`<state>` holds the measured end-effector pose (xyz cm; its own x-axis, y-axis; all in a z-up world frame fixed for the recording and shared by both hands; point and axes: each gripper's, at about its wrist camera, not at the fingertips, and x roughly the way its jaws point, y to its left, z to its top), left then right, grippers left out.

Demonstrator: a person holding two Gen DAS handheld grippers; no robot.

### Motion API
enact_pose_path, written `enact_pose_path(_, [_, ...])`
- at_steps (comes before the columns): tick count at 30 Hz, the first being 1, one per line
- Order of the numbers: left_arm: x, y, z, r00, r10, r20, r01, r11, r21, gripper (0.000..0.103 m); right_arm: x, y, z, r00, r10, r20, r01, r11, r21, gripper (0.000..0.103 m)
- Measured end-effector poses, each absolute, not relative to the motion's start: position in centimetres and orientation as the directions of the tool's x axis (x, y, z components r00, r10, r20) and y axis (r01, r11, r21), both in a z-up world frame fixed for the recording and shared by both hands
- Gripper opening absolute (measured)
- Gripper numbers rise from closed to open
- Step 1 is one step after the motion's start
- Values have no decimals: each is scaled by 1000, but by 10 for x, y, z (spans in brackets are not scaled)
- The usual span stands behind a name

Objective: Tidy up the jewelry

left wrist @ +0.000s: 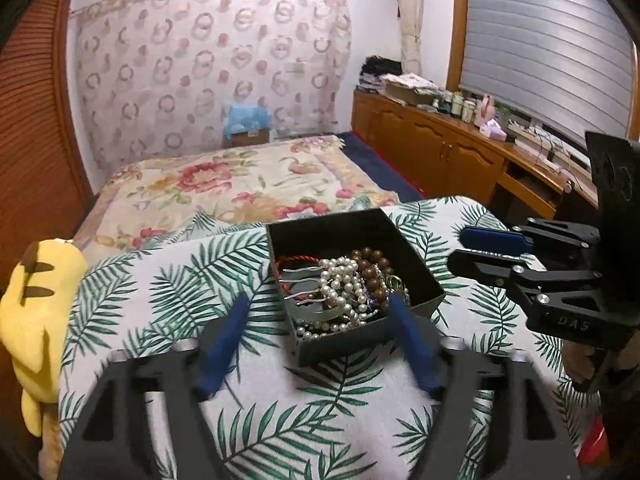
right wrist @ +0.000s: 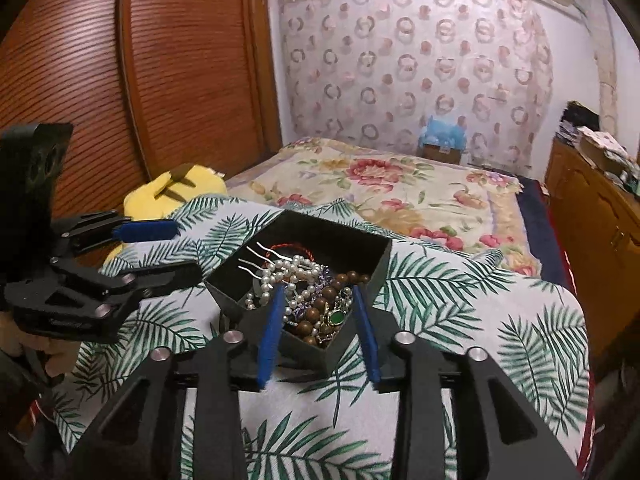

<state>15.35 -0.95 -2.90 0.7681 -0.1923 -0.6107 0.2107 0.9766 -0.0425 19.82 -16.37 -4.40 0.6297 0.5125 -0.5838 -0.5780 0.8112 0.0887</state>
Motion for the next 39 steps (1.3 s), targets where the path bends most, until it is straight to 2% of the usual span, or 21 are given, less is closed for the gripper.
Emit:
enact_pose_path(2, [144, -7, -24, 788, -172, -591, 184, 982, -41, 88, 188, -169, -39, 646, 511, -566, -561, 822, 102, 51])
enact_pose_path(6, [131, 0, -15, 799, -140, -584, 136, 989, -50, 93, 170, -173, -32, 680, 481, -554, -526, 846, 89, 57])
enact_pose_path(9, [118, 5, -9, 813, -117, -571, 112, 993, -44, 95, 157, -177, -27, 701, 466, -539, -502, 860, 91, 67])
enact_pose_path(14, [97, 8, -2, 828, -59, -558, 57, 998, -22, 95, 133, -187, -18, 751, 437, -494, -452, 887, 98, 95])
enact_pose_path(16, [89, 9, 2, 834, -43, -550, 42, 999, -14, 95, 123, -192, -15, 775, 418, -474, -424, 900, 102, 100])
enact_pose_path(26, [65, 11, 10, 853, -15, -522, 18, 1000, 1, 95, 100, -198, -7, 822, 374, -429, -370, 924, 97, 100])
enact_pose_path(39, [56, 6, 12, 865, -10, -502, 16, 1000, 8, 95, 96, -199, -7, 827, 364, -428, -359, 928, 96, 100])
